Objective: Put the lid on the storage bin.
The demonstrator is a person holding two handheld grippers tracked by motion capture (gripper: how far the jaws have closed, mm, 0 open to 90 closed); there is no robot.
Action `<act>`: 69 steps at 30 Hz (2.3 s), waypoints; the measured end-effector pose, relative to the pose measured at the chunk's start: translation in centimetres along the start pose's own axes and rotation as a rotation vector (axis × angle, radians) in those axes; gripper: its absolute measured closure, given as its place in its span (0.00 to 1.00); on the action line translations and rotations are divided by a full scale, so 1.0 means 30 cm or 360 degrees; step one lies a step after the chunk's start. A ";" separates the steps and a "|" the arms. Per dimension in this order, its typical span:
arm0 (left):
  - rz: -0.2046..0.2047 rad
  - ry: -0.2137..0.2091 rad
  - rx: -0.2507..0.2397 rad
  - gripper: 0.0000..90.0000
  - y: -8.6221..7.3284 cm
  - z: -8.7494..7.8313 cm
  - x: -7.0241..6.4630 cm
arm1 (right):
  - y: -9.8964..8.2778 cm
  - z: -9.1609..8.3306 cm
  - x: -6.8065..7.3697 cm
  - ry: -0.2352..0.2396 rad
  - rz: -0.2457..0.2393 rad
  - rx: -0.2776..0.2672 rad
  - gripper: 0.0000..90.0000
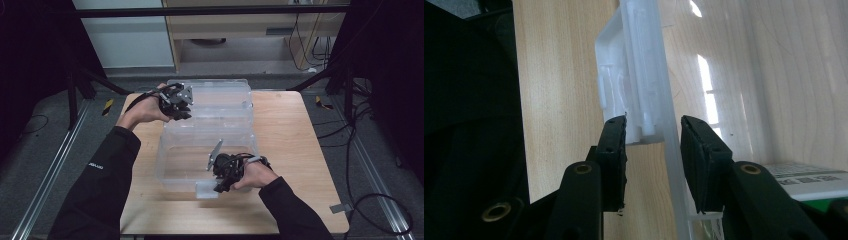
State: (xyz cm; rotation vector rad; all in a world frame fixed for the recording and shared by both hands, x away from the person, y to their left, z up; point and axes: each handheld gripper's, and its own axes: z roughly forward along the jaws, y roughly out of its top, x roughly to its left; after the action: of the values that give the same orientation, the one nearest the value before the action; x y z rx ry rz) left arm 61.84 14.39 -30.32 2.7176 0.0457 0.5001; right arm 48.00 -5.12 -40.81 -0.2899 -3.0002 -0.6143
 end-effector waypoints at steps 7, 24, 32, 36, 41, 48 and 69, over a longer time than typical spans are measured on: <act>0.0049 -0.0025 0.0068 0.92 0.016 -0.006 0.000 | 0.001 0.002 -0.002 -0.0007 -0.0010 -0.0004 0.71; 0.0099 -0.0054 0.0091 0.97 0.043 -0.035 -0.031 | 0.006 0.003 0.008 -0.0032 0.0028 0.0011 0.71; 0.0117 -0.0070 0.0066 0.98 0.045 -0.066 -0.067 | 0.005 0.002 0.014 -0.0036 0.0031 0.0021 0.72; 0.0131 -0.0058 0.0060 0.98 0.048 -0.080 -0.092 | 0.004 0.003 0.013 -0.0034 0.0025 0.0019 0.72; 0.0146 -0.0051 0.0068 0.97 0.050 -0.098 -0.128 | 0.004 0.004 0.012 -0.0038 0.0016 0.0014 0.72; 0.0165 -0.0025 0.0062 0.97 0.048 -0.117 -0.179 | 0.006 0.005 0.018 -0.0049 0.0017 0.0027 0.71; 0.0140 -0.0001 0.0007 0.97 0.025 -0.143 -0.273 | 0.009 0.004 0.025 -0.0054 -0.0013 0.0049 0.71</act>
State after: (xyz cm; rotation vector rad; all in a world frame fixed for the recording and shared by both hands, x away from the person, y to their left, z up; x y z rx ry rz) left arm 52.63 14.41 -29.08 2.7334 -0.0734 0.5251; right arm 47.32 -4.71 -40.76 -0.2894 -3.0419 -0.5686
